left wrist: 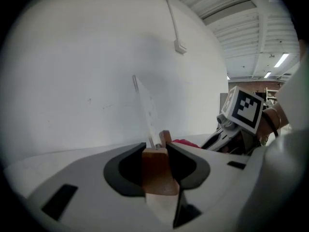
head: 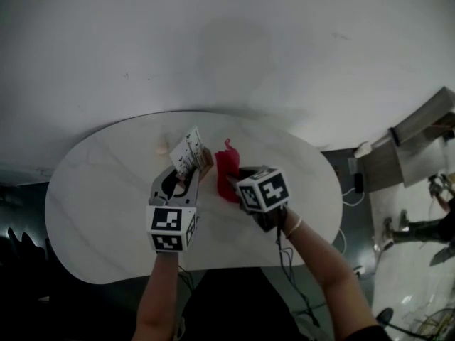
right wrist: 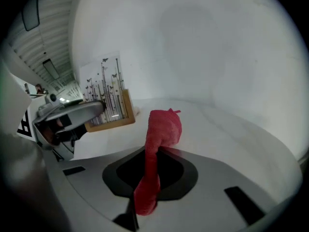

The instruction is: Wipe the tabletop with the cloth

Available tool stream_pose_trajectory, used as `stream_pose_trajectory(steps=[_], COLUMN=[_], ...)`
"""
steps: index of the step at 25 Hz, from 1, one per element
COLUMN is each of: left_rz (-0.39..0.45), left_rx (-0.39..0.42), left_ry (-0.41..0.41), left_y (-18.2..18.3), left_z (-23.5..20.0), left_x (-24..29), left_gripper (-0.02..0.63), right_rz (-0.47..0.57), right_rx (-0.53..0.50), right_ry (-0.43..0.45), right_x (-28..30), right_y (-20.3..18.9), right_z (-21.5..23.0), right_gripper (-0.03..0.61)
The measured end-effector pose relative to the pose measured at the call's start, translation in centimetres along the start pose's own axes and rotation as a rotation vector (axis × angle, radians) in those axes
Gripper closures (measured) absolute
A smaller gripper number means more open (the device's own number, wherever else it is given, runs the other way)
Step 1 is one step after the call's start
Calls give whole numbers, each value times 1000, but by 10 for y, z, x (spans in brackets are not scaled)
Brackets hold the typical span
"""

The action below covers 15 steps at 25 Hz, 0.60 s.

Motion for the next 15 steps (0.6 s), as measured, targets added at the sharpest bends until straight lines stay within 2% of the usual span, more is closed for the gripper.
stream_pose_trajectory(steps=[5,10,15], left_rz=[-15,0,11], left_rx=[-31,-20,7], left_ry=[2,-47,-137], left_y=[-11,-6,7], left_z=[-2,13,48], left_x=[-5,7,33], left_gripper=[486,486,486], right_rz=[-64,-77,-78], right_rx=[-16,56,143], right_ry=[-90,-190,-309], right_x=[5,-23,-74], right_y=[-18,-41,-72], right_z=[28,84,144], right_gripper=[532,532,532])
Point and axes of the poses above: the fingertips, and each gripper's own axes: x forward along the fingers, z to its right, y out of its top, the point moved 6 cm from there along -x, backward along the fingers, and after that the axes turned 2 degrees about z, right-handed, at the moved point
